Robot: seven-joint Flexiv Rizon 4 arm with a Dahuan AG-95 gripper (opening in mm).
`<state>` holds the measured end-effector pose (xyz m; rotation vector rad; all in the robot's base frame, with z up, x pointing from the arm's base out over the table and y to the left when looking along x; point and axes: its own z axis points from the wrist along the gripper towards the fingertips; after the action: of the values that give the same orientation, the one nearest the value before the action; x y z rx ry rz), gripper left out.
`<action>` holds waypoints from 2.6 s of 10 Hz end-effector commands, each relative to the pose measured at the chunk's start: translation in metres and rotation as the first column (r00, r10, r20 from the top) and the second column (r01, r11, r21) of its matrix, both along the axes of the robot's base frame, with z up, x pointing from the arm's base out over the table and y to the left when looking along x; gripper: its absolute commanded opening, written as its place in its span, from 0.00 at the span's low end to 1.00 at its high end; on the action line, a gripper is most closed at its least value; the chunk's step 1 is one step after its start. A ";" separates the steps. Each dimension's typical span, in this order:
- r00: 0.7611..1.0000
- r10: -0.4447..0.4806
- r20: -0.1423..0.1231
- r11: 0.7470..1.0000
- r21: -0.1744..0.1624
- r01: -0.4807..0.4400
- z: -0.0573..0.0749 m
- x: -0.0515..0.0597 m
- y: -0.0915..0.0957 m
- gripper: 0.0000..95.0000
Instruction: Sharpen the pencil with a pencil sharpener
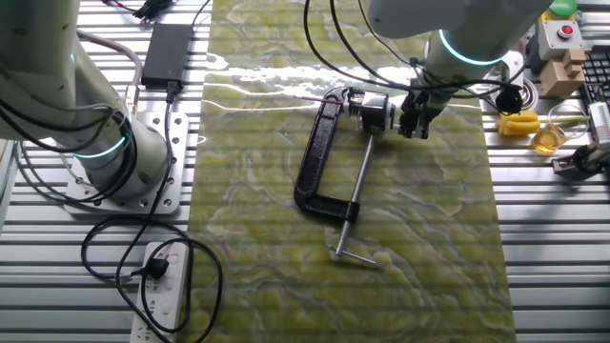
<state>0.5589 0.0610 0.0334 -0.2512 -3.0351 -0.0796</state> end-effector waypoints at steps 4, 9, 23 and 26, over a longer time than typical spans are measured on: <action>1.000 0.009 -0.003 1.000 0.001 -0.009 0.002 -0.001 -0.003 0.00; 1.000 0.001 -0.005 1.000 0.007 -0.001 0.004 -0.001 -0.006 0.00; 0.995 -0.087 -0.039 0.996 0.018 0.087 0.014 -0.002 -0.010 0.00; 0.996 -0.087 -0.037 0.996 0.017 0.088 0.012 -0.003 -0.007 0.00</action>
<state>0.5557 0.0535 0.0447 -0.3783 -2.9835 -0.1044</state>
